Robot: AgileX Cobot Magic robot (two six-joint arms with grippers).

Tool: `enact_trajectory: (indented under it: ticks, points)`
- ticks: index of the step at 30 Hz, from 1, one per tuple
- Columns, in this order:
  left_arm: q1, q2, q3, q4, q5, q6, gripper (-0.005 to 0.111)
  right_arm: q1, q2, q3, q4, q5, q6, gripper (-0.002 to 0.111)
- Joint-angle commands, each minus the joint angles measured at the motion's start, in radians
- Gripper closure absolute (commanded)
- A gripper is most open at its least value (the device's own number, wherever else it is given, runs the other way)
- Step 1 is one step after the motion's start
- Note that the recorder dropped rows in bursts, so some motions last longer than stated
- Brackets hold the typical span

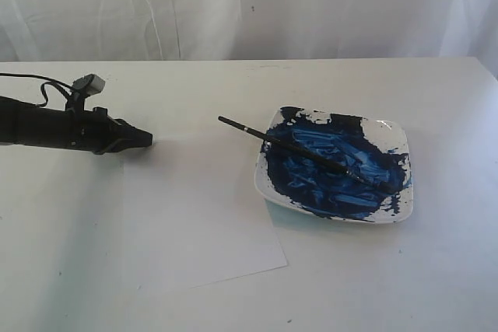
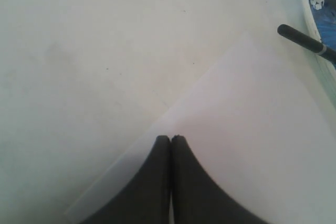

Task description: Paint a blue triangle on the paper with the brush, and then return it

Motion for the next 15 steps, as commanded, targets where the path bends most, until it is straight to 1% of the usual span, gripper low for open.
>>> enact_trajectory:
  ticks: [1,7,11,15]
  points:
    - [0.001,0.010,0.008,0.035,-0.010,0.006,0.107,0.002,-0.006,0.001,0.001,-0.014,0.003,0.108]
    - [0.001,0.010,0.008,0.035,-0.010,0.006,0.107,0.002,-0.006,0.001,0.001,-0.014,0.014,0.108]
    - [0.001,0.010,0.008,0.035,-0.010,0.006,0.107,0.002,-0.006,0.001,0.001,-0.014,0.106,0.108]
    - [0.001,0.010,0.008,0.035,-0.010,0.006,0.107,0.002,-0.006,0.001,0.001,-0.014,0.139,0.108]
